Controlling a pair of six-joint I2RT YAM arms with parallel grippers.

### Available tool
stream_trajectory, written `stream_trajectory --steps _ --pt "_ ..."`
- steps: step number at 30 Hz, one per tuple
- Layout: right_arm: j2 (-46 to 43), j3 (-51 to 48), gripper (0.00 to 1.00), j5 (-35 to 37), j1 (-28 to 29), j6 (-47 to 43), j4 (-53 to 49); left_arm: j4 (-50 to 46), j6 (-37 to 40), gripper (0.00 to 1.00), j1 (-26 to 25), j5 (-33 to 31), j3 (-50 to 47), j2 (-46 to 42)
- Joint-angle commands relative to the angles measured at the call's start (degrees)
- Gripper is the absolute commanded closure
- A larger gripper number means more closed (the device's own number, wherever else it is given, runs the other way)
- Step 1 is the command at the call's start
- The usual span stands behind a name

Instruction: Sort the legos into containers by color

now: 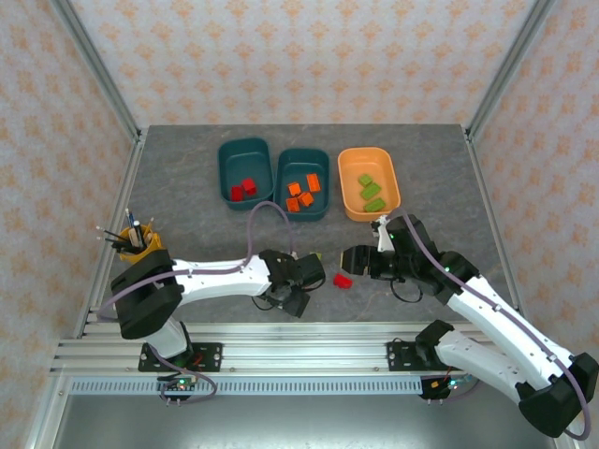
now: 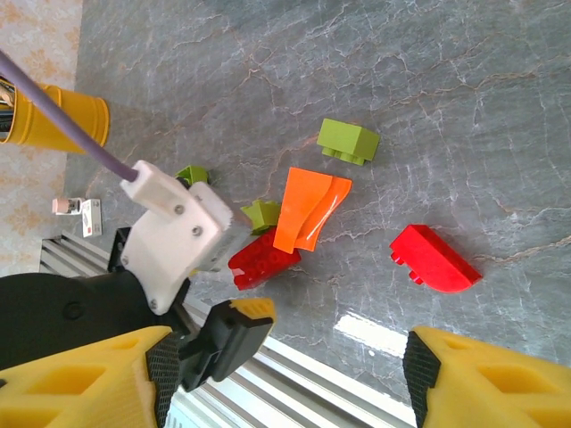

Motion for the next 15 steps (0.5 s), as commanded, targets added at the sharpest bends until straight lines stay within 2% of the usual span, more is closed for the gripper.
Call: stream_trajectory --steps 1,6,11,15 --pt "-0.75 0.2 0.31 -0.57 -0.07 1.12 -0.92 2.57 1.14 0.3 1.11 -1.33 0.01 1.76" --pt "-0.49 0.13 0.3 -0.21 -0.07 1.76 -0.53 3.96 1.96 0.32 2.78 -0.79 -0.34 2.66" --pt "-0.31 -0.06 0.31 0.81 -0.07 2.38 0.04 5.07 3.42 0.54 3.11 0.61 -0.7 4.61" --pt "0.37 0.2 0.31 1.22 -0.07 2.66 0.48 4.94 4.16 0.66 3.12 -0.01 -0.65 5.01"
